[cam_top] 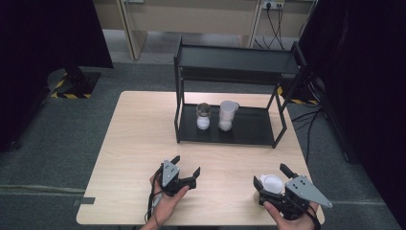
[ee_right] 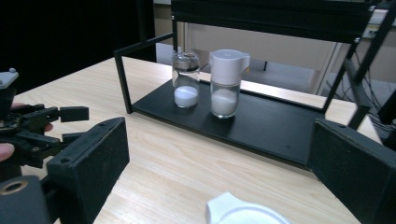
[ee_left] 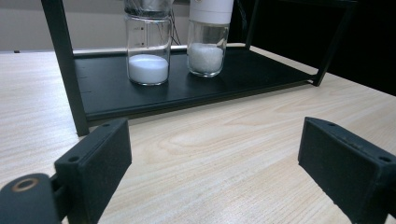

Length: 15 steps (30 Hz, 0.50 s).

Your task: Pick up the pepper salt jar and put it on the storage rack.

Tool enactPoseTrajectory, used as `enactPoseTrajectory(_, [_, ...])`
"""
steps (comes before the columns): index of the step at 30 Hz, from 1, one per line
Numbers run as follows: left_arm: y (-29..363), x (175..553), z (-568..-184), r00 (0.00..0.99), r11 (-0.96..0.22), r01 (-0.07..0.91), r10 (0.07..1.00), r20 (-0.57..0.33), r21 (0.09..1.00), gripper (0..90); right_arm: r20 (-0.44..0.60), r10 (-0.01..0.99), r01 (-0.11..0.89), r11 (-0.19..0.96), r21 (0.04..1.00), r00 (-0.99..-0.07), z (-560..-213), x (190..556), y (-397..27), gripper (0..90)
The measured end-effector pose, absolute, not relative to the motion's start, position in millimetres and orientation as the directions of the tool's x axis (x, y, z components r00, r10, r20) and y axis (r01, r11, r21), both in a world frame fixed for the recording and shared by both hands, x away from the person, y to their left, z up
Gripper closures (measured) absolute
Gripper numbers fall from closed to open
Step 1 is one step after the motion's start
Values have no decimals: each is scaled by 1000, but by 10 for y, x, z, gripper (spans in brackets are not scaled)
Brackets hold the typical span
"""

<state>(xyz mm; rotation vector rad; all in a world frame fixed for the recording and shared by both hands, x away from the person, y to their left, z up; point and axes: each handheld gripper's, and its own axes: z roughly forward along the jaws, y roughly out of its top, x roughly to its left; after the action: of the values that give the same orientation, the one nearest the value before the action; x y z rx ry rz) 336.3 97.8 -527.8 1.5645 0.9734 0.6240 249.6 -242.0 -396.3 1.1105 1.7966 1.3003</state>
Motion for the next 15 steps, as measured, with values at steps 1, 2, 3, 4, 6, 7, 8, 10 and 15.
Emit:
enactPoseTrajectory(1, [978, 3363, -5278, 518, -24, 251, 848, -114, 968, 91, -26, 904, 261, 151, 953, -428, -3964, 2487, -2436, 62])
enactPoseTrajectory(2, [978, 3363, -5278, 518, -23, 251, 848, -114, 968, 91, -27, 906, 263, 152, 953, -423, -3968, 2477, -2450, 62])
enactPoseTrajectory(3, [979, 3364, -5278, 518, -24, 252, 848, -114, 967, 91, -30, 909, 265, 153, 952, -416, -3974, 2468, -2465, 61])
enactPoseTrajectory(4, [979, 3364, -5278, 518, -23, 253, 848, -115, 967, 91, -34, 911, 266, 155, 951, -410, -3982, 2459, -2480, 61])
enactPoseTrajectory(6, [978, 3365, -5278, 518, -23, 253, 848, -115, 967, 91, -37, 916, 271, 156, 950, -399, -4000, 2440, -2509, 60])
enactPoseTrajectory(7, [977, 3365, -5277, 518, -24, 253, 848, -114, 967, 91, -33, 917, 275, 154, 949, -398, -4011, 2432, -2523, 60])
enactPoseTrajectory(8, [977, 3365, -5277, 517, -25, 253, 848, -114, 967, 91, -32, 918, 278, 153, 948, -396, -4022, 2426, -2537, 59])
enactPoseTrajectory(10, [976, 3364, -5278, 517, -25, 252, 848, -113, 967, 91, -29, 918, 282, 151, 947, -395, -4044, 2416, -2557, 60])
enactPoseTrajectory(15, [976, 3363, -5278, 517, -24, 250, 848, -113, 968, 91, -23, 919, 290, 148, 945, -393, -4112, 2397, -2585, 59])
